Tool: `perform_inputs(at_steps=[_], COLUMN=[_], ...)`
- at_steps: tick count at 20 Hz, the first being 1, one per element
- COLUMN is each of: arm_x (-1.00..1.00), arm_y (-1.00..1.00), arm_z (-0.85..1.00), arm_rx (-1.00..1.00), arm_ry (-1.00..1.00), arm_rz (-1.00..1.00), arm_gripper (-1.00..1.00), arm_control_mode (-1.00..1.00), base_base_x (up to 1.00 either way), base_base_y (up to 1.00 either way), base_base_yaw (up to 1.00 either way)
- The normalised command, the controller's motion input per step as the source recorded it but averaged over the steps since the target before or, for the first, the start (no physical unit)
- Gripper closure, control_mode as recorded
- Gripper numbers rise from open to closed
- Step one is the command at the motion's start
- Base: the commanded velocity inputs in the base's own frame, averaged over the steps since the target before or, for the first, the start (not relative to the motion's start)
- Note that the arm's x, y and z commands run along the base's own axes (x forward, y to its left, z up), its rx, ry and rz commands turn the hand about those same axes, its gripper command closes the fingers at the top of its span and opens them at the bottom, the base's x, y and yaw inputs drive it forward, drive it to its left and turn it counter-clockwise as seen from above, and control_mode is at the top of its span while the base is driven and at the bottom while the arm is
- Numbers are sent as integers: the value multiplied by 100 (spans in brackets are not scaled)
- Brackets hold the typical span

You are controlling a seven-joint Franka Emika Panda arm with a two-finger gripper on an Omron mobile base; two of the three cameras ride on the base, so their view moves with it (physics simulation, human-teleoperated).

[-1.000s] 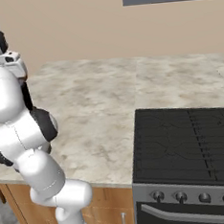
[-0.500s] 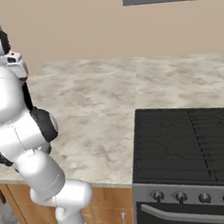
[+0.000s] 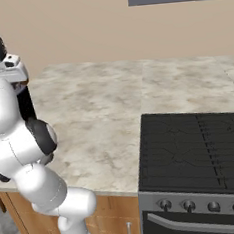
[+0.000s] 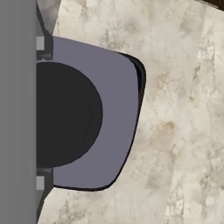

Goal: Grab the lemon and lime from the fridge, place them in the blender, close the lid, and turn on the blender to create a marinade.

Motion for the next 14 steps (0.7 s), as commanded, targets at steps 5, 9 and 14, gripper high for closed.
perform_inputs(at_steps=[5,9,14], arm_x=[1,0,3], arm_y=[0,0,0], arm_z=[0,11,14], arm_rx=[0,0,0], arm_ry=[-9,-9,-9], arm_rz=[0,2,4], arm_gripper=[-100,-100,-100], arm_control_mode=[-100,-100,-100], base_base_x=[0,0,0], base_base_y=[0,0,0], base_base_yaw=[0,0,0])
